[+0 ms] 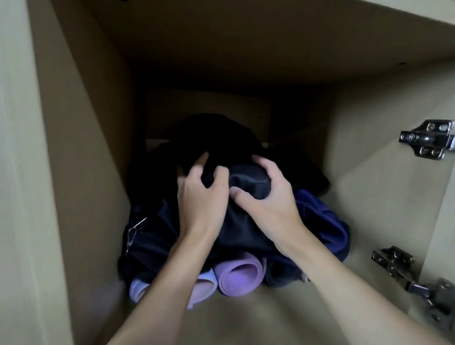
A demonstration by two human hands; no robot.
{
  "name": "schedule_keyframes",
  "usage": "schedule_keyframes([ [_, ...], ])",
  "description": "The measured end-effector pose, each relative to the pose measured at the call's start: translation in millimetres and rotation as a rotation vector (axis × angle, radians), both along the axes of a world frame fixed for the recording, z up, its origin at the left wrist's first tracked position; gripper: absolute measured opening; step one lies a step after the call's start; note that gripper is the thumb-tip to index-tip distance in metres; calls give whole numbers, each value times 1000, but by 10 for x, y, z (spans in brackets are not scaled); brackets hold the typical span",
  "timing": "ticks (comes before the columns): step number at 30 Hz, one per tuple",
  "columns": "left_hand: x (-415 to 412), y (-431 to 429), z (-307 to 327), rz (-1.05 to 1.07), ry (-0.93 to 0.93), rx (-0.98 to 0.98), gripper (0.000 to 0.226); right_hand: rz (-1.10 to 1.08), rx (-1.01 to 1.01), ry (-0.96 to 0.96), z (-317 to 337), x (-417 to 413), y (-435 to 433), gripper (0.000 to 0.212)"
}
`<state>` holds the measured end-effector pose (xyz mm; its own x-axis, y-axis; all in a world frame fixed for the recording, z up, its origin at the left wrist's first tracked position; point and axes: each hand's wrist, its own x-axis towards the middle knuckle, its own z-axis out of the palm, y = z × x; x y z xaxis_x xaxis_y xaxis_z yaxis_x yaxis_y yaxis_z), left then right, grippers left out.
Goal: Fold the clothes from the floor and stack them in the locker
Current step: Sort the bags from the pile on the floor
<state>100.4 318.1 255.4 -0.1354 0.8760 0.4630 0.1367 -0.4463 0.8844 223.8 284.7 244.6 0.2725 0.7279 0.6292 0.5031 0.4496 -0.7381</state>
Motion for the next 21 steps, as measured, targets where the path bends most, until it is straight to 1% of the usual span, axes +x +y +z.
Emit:
schedule_keyframes([
  [1, 9, 46, -29, 21, 50, -19, 52, -34, -36, -51, -18, 6, 119, 69],
  [2, 15, 63, -96, 44, 136, -61, 54, -76, -114, -86, -68, 9, 198, 73],
  [3, 18, 78, -181, 61, 224, -98, 57, -106, -187, -97, -138, 14, 227, 76],
  [4, 14, 92, -260, 74, 283, -110, 58, -112, -212, -107, -230, 22, 222, 79],
  [7, 6, 113, -339, 82, 299, -53, 56, -58, -115, -153, -451, 49, 101, 84],
  [9, 23, 68, -303, 92, 316, -3, 54, -35, -104, -174, -520, 61, 21, 86],
  [11, 34, -3, -305, 95, 365, 31, 54, -38, -116, -178, -553, 51, -14, 88],
  [14, -3, -110, -315, 52, 449, 29, 57, -22, -141, -177, -527, 19, -78, 93],
  [21, -176, -507, -319, -85, 548, 30, 61, -57, -221, -207, -513, -31, -551, 96],
])
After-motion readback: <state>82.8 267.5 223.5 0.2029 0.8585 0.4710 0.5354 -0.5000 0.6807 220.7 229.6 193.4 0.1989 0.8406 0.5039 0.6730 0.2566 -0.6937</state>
